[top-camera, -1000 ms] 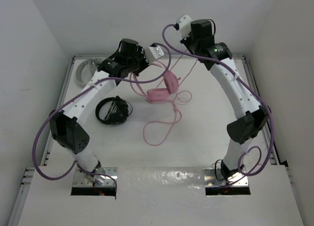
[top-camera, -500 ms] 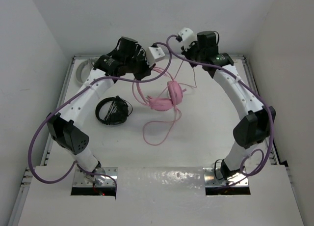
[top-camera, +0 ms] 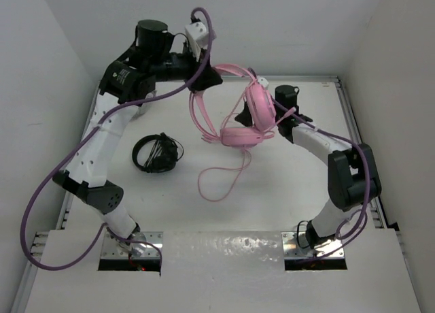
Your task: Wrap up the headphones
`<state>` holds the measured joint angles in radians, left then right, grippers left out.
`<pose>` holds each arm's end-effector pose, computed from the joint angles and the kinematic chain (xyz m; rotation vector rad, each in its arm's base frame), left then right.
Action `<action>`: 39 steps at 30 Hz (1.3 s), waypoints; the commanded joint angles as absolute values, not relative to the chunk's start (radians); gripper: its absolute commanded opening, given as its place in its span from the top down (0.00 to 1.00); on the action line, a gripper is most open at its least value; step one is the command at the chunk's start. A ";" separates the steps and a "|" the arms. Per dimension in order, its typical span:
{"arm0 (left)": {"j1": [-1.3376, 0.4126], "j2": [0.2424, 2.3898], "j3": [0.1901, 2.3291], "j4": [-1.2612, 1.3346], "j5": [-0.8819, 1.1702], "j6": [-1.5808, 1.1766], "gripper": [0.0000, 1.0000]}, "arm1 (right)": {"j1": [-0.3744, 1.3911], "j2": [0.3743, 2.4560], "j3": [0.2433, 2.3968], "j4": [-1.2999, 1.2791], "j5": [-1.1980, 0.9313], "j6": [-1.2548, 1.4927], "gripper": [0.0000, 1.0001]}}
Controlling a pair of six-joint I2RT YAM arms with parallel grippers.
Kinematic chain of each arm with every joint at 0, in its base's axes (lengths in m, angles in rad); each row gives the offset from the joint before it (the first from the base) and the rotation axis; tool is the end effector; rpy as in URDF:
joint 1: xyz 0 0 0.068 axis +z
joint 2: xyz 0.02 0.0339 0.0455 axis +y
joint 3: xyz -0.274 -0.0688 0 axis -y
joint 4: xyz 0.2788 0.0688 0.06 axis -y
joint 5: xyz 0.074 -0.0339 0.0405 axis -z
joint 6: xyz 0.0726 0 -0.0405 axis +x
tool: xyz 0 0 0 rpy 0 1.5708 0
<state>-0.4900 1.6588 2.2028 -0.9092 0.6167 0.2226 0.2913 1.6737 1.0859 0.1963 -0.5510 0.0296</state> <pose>0.3120 -0.2140 0.5345 1.0511 1.6324 -0.7727 0.4096 0.1625 0.2295 -0.6172 1.8764 0.7491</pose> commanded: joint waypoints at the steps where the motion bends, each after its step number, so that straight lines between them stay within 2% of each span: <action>1: -0.474 1.677 2.316 -0.789 0.683 0.014 1.00 | 0.313 1.706 1.014 0.569 -0.611 0.208 0.49; 2: -0.460 1.683 2.325 -0.778 0.686 -0.001 1.00 | 0.313 1.718 1.000 0.640 -0.589 0.251 0.41; 6: -0.417 1.706 2.350 -0.716 0.712 -0.129 1.00 | 0.311 1.788 0.989 0.724 -0.523 0.319 0.30; 14: -0.336 1.735 2.387 -0.611 0.703 -0.239 1.00 | 0.343 1.988 1.034 1.002 -0.509 0.560 0.23; 20: -0.285 1.750 2.419 -0.569 0.680 -0.282 1.00 | 0.455 1.994 1.006 0.884 -0.437 0.410 0.21; 24: -0.284 1.761 2.462 -0.548 0.653 -0.310 1.00 | 0.500 2.110 1.150 0.812 -0.307 0.452 0.21; 27: -0.282 1.761 2.486 -0.528 0.637 -0.345 1.00 | 0.544 2.175 1.265 0.645 -0.206 0.437 0.24; 29: -0.279 1.758 2.500 -0.523 0.611 -0.348 1.00 | 0.558 2.183 1.288 0.591 -0.073 0.422 0.25; 31: -0.276 1.759 2.526 -0.525 0.589 -0.345 1.00 | 0.566 2.190 1.290 0.563 -0.034 0.405 0.25; 33: -0.272 1.761 2.548 -0.526 0.577 -0.345 1.00 | 0.569 2.213 1.327 0.504 -0.017 0.394 0.31; 34: -0.268 1.764 2.554 -0.528 0.574 -0.348 1.00 | 0.569 2.224 1.344 0.485 -0.011 0.393 0.37; 35: -0.267 1.766 2.560 -0.529 0.572 -0.351 1.00 | 0.571 2.235 1.374 0.476 -0.021 0.390 0.51; 37: -0.255 1.770 2.568 -0.525 0.571 -0.365 1.00 | 0.580 2.241 1.390 0.443 -0.031 0.361 0.65; 38: -0.249 1.772 2.568 -0.520 0.569 -0.373 1.00 | 0.584 2.237 1.387 0.437 -0.028 0.350 0.83; 39: -0.230 1.776 2.568 -0.517 0.565 -0.380 1.00 | 0.589 2.227 1.381 0.411 -0.023 0.335 0.92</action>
